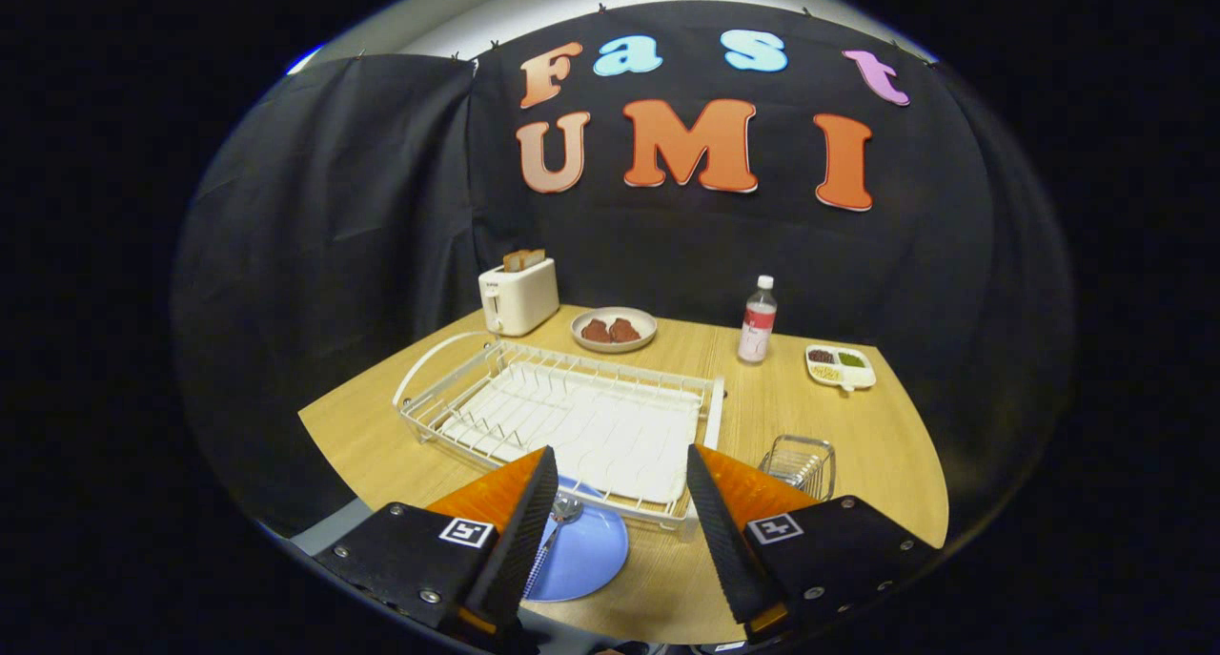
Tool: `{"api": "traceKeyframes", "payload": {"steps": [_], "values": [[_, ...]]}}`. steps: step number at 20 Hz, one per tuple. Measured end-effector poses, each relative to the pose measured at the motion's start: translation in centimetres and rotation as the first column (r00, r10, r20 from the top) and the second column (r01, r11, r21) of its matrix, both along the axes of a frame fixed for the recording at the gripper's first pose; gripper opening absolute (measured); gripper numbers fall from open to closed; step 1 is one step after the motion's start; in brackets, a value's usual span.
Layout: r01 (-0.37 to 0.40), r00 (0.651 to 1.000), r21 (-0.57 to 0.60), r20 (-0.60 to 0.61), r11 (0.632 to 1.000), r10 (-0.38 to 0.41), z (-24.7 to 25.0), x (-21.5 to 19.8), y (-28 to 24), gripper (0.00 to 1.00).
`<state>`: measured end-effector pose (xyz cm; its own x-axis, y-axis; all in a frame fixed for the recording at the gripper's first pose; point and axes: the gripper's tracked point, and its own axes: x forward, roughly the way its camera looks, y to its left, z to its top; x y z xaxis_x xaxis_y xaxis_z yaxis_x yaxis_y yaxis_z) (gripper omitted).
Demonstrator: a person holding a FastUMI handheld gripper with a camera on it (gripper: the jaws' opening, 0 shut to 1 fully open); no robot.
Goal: Take the plate from the dish rack, then take the spoon from the basket and place it into the plate.
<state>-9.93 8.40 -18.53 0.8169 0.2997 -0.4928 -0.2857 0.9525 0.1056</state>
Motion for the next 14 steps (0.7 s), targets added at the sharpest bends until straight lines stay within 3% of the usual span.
{"api": "traceKeyframes", "payload": {"steps": [8,14], "values": [[0.052,0.979,-0.001,0.196,0.999,-0.05,9.2,2.5,-2.9,0.88],[0.068,0.964,-0.005,0.257,0.998,-0.064,12.5,2.8,-4.1,0.88]]}}
